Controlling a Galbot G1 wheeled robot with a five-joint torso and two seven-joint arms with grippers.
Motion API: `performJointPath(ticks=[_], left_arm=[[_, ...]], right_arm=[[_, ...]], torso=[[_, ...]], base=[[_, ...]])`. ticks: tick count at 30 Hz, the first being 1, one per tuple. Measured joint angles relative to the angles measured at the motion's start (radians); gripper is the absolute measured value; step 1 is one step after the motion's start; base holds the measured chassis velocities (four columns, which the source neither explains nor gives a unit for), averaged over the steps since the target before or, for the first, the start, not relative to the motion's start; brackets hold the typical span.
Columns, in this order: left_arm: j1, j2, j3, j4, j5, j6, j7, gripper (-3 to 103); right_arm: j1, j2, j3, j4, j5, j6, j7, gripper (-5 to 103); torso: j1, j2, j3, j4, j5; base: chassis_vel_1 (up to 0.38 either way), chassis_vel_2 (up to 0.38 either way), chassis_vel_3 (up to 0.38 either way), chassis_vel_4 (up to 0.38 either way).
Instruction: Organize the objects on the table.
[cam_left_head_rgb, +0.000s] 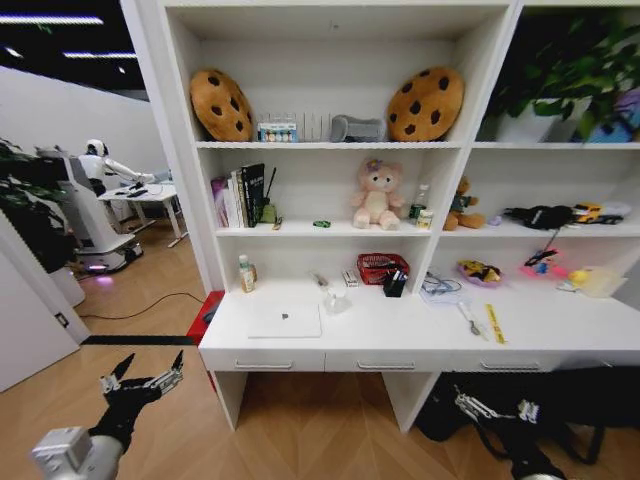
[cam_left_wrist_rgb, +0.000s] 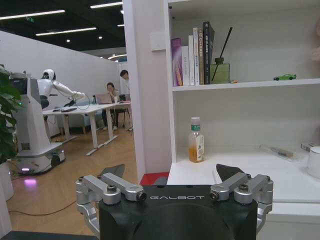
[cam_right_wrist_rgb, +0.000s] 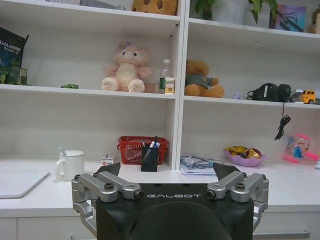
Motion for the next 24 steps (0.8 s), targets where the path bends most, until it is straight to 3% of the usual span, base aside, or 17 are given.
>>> performJointPath(ticks=[3, 8, 13, 18, 24], left_arm=[[0.0, 0.0, 0.0, 0.0, 0.0, 0.0, 0.0, 100], [0.0, 0.0, 0.0, 0.0, 0.0, 0.0, 0.0, 100], [0.0, 0.0, 0.0, 0.0, 0.0, 0.0, 0.001, 100], [0.0, 0.0, 0.0, 0.0, 0.0, 0.0, 0.001, 100], [0.0, 0.0, 0.0, 0.0, 0.0, 0.0, 0.001, 100]], right_arm=[[0.0, 0.0, 0.0, 0.0, 0.0, 0.0, 0.0, 100], [0.0, 0.0, 0.0, 0.0, 0.0, 0.0, 0.0, 100], [0.001, 0.0, 0.0, 0.0, 0.0, 0.0, 0.0, 100], [0.0, 0.0, 0.0, 0.0, 0.0, 0.0, 0.0, 100], [0.0, 0.0, 0.0, 0.0, 0.0, 0.0, 0.0, 100]], torso=[[0.0, 0.0, 0.0, 0.0, 0.0015], [0.0, 0.0, 0.0, -0.0013, 0.0006], [0.002, -0.001, 0.001, 0.0006, 0.0007], [0.002, -0.001, 0.001, -0.0007, 0.0005], [0.001, -0.001, 0.0, -0.0003, 0.0008]], base=[[0.168, -0.066, -0.24, 0.185], [-0.057, -0.021, -0.099, 0.043], [-0.061, 0.026, 0.114, -0.027], [-0.004, 0.019, 0.024, -0.006], [0.0, 0.0, 0.0, 0.0]])
